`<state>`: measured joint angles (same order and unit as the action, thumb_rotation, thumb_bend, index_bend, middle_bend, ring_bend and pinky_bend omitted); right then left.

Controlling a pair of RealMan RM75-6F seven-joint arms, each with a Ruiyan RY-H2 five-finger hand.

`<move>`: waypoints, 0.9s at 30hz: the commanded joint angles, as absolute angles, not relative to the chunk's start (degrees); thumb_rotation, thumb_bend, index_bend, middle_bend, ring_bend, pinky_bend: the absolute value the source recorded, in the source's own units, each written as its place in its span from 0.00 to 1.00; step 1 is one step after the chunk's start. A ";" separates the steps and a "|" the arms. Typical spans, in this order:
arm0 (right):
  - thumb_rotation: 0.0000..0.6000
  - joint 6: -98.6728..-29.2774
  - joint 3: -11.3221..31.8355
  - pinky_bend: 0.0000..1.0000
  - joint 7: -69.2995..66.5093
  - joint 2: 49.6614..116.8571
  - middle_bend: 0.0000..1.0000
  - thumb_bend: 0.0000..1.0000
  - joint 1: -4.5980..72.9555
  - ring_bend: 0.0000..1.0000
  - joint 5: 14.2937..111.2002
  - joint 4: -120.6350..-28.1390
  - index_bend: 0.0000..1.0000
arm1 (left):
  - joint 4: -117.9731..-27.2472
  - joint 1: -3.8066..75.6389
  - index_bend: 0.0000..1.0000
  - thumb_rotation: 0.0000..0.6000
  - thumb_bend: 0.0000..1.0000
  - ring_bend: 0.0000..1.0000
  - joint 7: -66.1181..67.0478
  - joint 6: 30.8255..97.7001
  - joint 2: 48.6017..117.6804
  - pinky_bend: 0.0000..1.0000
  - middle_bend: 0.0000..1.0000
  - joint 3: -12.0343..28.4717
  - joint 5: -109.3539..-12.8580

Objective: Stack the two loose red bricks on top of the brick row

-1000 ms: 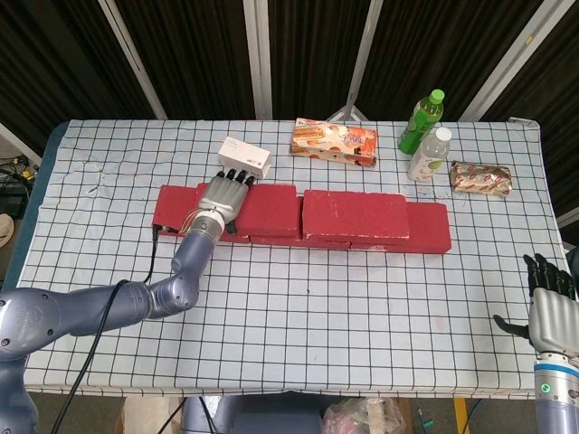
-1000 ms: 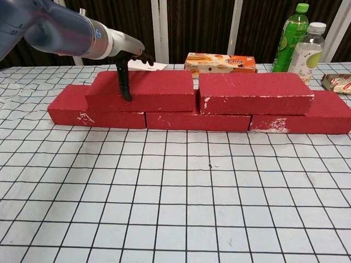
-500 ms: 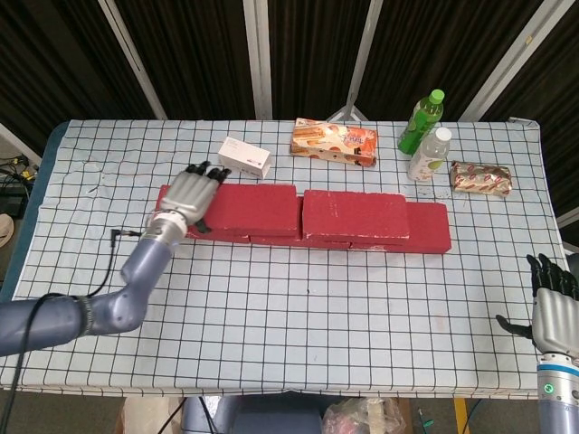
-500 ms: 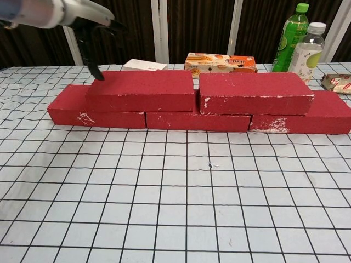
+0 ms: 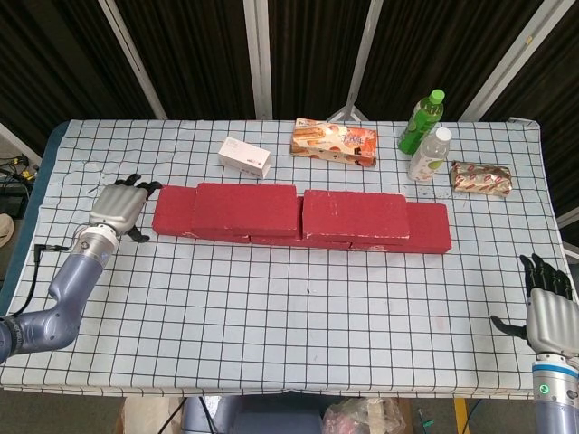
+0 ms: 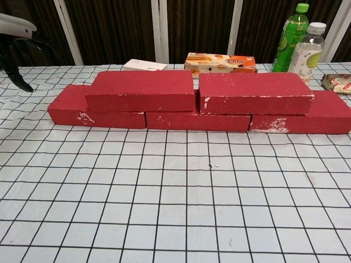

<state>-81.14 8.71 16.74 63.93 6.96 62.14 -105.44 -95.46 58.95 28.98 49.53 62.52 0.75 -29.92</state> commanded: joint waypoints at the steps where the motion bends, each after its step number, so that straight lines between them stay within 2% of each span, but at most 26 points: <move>1: 1.00 -81.16 8.73 0.00 16.78 63.94 0.00 0.15 6.96 0.00 62.06 -105.42 0.05 | -93.88 58.64 0.19 1.00 0.00 0.08 28.58 48.89 63.84 0.19 0.23 1.02 -30.62; 12: 1.00 -80.93 8.91 0.00 15.97 63.63 0.00 0.15 6.87 0.00 61.85 -105.04 0.05 | -90.42 60.23 0.17 1.00 0.00 0.08 31.44 48.11 68.69 0.19 0.23 1.41 -28.10; 27: 1.00 -80.12 9.12 0.00 14.55 63.23 0.00 0.15 6.95 0.00 61.72 -104.36 0.05 | -87.04 63.54 0.20 1.00 0.00 0.08 37.10 49.92 74.44 0.20 0.22 2.67 -21.77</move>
